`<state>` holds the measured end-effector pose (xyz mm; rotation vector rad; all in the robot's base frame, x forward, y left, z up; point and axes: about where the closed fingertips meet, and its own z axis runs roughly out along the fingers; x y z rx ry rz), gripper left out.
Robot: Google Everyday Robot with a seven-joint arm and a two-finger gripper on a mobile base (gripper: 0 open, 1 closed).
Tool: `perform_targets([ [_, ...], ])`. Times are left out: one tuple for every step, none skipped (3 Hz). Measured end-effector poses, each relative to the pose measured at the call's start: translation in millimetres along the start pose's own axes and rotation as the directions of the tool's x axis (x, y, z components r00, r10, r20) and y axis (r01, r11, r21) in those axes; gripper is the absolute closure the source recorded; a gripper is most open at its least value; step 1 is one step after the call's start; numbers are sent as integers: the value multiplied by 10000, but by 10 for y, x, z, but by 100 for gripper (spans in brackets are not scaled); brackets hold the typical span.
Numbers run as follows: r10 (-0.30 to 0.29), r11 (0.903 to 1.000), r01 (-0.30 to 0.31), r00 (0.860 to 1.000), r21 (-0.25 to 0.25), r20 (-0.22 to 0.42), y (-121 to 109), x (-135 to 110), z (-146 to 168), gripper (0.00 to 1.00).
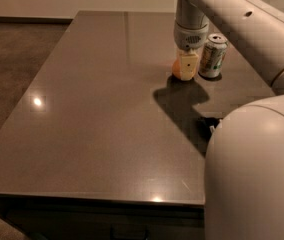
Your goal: Move orange near 7up can
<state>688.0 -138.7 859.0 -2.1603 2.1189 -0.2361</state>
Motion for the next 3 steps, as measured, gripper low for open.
perform_targets([
  [3, 10000, -3, 10000, -4, -12, -2, 5, 0, 18],
  [15, 9999, -16, 10000, 155, 65, -59, 64, -132, 0],
  [15, 9999, -16, 10000, 155, 65, -59, 64, -132, 0],
])
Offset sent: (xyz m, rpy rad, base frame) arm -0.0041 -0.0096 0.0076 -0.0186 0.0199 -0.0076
